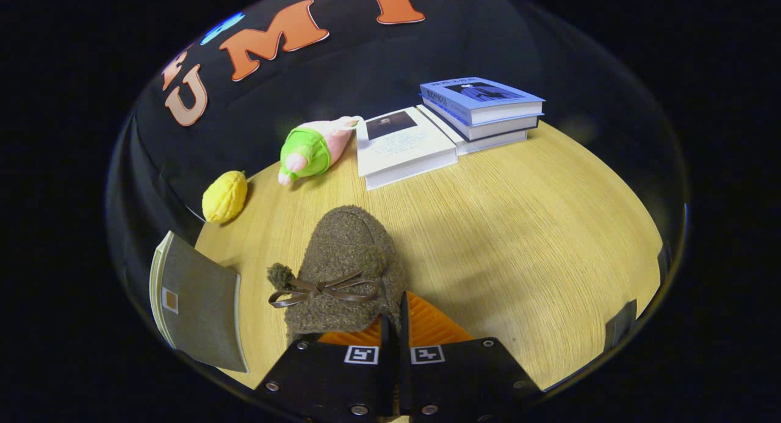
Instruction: Open the storage box then place both shoes into the box .Put the left shoe in first, then the right shoe, with the right side of both shoes facing outward in a uniform manner.
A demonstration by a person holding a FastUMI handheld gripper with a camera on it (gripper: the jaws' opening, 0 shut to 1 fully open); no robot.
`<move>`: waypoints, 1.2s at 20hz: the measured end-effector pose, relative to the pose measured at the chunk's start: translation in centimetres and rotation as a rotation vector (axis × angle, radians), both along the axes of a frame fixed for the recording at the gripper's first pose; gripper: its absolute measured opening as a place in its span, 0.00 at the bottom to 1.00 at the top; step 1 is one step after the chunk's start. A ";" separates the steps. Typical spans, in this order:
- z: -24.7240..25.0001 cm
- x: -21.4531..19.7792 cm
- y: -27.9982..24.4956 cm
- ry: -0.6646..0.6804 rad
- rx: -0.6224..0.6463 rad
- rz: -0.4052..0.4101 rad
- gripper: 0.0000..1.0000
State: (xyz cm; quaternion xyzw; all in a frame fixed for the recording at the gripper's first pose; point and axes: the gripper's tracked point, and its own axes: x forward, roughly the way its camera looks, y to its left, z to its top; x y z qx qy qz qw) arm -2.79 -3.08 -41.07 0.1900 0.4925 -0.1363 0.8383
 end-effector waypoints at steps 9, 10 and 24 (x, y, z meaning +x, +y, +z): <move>9.2 3.6 8.0 -0.163 0.049 0.123 0.05; 10.1 4.1 8.7 -0.180 0.045 0.138 0.05; 16.0 8.3 24.7 -0.251 0.165 0.304 0.05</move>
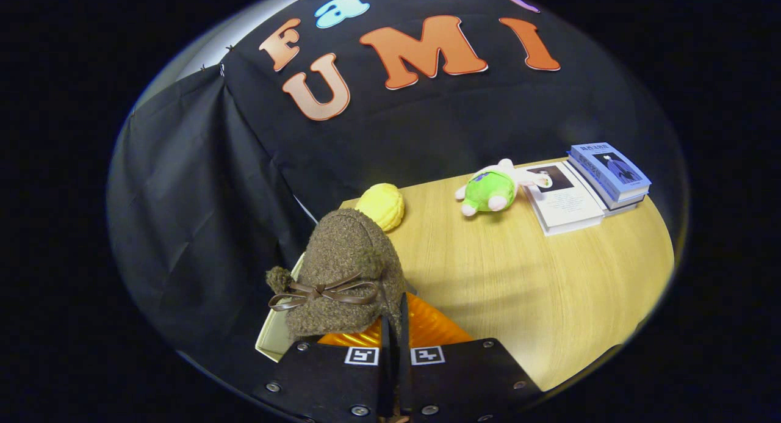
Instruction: Open the storage box then place both shoes into the box .Put the left shoe in first, then the right shoe, with the right side of both shoes facing outward in a uniform manner.
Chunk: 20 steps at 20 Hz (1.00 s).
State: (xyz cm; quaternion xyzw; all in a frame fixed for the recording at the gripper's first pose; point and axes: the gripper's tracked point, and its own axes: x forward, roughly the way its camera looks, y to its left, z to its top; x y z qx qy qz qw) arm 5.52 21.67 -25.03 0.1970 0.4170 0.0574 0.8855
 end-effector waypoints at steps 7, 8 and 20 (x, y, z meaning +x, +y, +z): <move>-0.9 1.3 6.5 0.044 0.071 0.016 0.05; -1.5 1.3 7.1 0.055 0.065 0.013 0.05; -6.5 0.4 7.6 0.122 -0.118 -0.061 0.18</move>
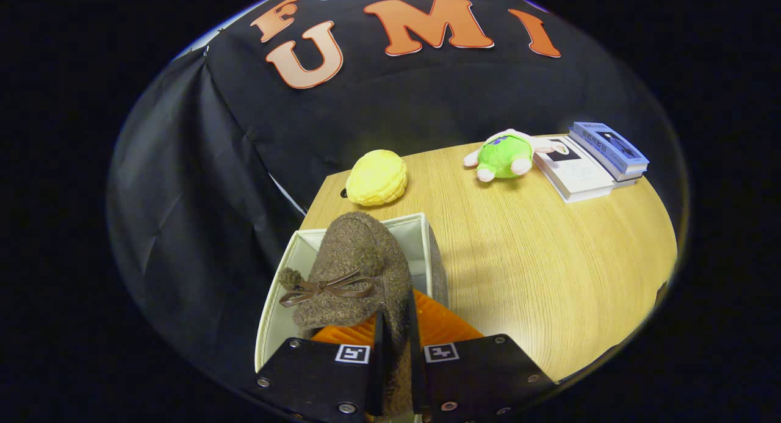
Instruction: Open the storage box then place both shoes into the box .Put the left shoe in first, then the right shoe, with the right side of both shoes facing outward in a uniform manner.
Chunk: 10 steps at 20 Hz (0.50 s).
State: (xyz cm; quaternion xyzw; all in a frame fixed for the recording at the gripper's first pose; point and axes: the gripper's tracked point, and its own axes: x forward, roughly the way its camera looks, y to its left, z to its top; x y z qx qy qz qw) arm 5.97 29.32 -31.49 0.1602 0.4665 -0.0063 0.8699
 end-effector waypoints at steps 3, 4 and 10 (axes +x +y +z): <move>0.2 -0.9 0.8 0.010 0.015 0.015 0.28; 0.3 -1.1 0.8 0.016 0.020 0.016 0.30; 2.9 -1.4 0.7 -0.023 0.107 0.030 0.43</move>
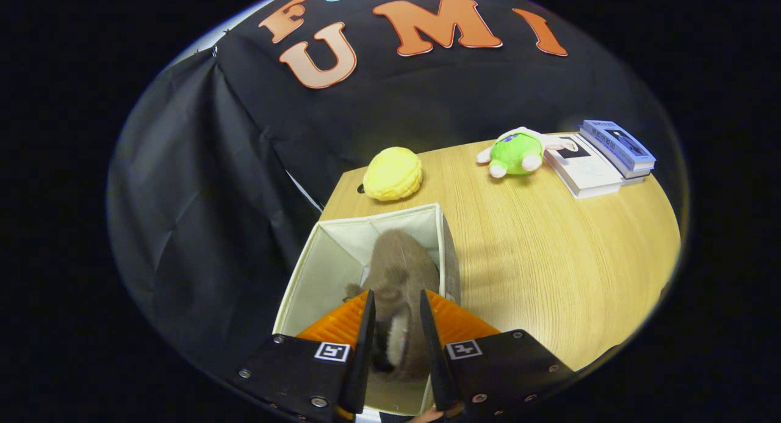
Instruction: Open the storage box then place both shoes into the box .Put the left shoe in first, then the right shoe, with the right side of both shoes facing outward in a uniform manner.
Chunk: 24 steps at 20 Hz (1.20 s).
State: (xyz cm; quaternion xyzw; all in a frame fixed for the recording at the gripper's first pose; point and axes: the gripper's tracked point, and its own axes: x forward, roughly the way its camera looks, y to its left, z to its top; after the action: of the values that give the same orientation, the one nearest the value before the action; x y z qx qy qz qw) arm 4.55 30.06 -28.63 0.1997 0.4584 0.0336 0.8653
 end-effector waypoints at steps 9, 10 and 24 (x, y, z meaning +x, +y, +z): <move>7.9 1.2 -7.7 -0.284 -0.005 -0.049 0.70; 8.5 1.2 -9.0 -0.319 -0.030 -0.054 0.72; 18.9 -4.6 -23.1 -0.728 -0.329 -0.106 0.82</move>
State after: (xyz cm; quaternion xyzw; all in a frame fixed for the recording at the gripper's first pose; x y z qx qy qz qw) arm -0.04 6.93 -9.73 0.0570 0.1105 -0.0161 0.9921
